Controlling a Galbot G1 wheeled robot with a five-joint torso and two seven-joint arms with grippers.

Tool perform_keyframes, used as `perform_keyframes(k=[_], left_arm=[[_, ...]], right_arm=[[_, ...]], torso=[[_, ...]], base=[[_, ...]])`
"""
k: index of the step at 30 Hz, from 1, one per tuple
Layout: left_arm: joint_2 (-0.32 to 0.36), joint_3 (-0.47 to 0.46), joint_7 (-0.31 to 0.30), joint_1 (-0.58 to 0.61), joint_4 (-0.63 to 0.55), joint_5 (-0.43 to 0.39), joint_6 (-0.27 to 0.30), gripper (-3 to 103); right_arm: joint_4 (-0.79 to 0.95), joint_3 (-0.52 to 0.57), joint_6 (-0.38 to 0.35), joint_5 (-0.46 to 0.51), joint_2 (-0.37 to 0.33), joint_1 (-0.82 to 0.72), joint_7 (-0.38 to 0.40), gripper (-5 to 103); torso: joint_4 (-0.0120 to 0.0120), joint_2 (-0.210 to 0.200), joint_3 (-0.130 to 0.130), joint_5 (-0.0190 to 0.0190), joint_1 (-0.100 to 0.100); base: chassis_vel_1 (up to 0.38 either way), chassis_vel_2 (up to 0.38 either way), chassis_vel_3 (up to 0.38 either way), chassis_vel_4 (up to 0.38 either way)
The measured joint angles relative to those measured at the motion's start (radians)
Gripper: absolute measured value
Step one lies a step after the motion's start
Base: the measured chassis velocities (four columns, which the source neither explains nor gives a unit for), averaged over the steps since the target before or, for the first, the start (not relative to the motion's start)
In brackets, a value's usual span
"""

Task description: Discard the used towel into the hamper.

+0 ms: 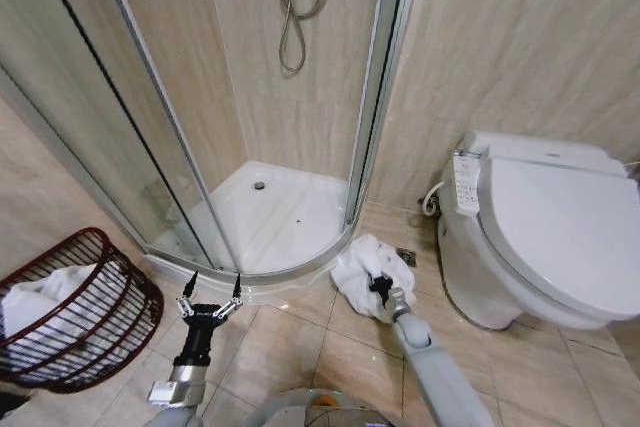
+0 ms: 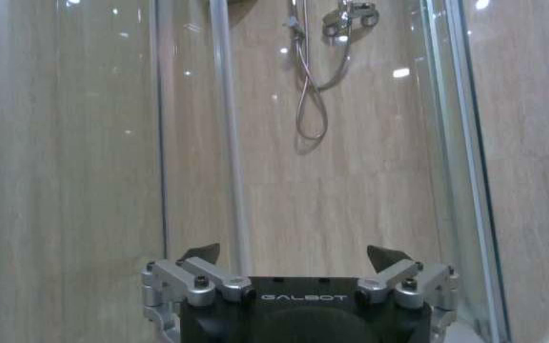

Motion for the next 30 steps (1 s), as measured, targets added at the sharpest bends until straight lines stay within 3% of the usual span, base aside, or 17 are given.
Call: perform_keyframes(k=[5,13,19,25,30], left_arm=[[0.0,0.017,-0.007,0.015,-0.012,0.017,-0.013,100],[-0.001,0.031,-0.016,0.031,-0.035,0.03,-0.02,100],[0.0,0.034,-0.027,0.03,-0.047,0.029,-0.019,100],[0.003,0.038,-0.044,0.029,-0.049,0.023,-0.014,100],[0.003,0.037,-0.064,0.015,-0.05,0.02,-0.001,100]], right_arm=[[0.196,0.019,0.054,-0.078,-0.007,-0.07,0.066,13],[0.473,0.048,0.053,-0.148,-0.073,-0.146,0.076,13],[0.658,0.065,0.017,-0.147,-0.143,-0.18,0.059,13],[0.793,0.118,0.015,-0.141,-0.17,-0.224,0.03,13],[0.91,0.127,-0.03,-0.095,-0.185,-0.264,0.046,13]], torso=[[-0.0001,0.0,0.0,0.0001,0.0],[-0.0001,0.0,0.0,0.0,0.0],[0.0,0.0,0.0,0.0,0.0],[-0.0002,0.0,0.0,0.0002,0.0],[-0.0001,0.0,0.0,0.0001,0.0]], base=[[0.0,0.0,0.0,0.0],[0.0,0.0,0.0,0.0],[0.0,0.0,0.0,0.0],[0.0,0.0,0.0,0.0],[0.0,0.0,0.0,0.0]])
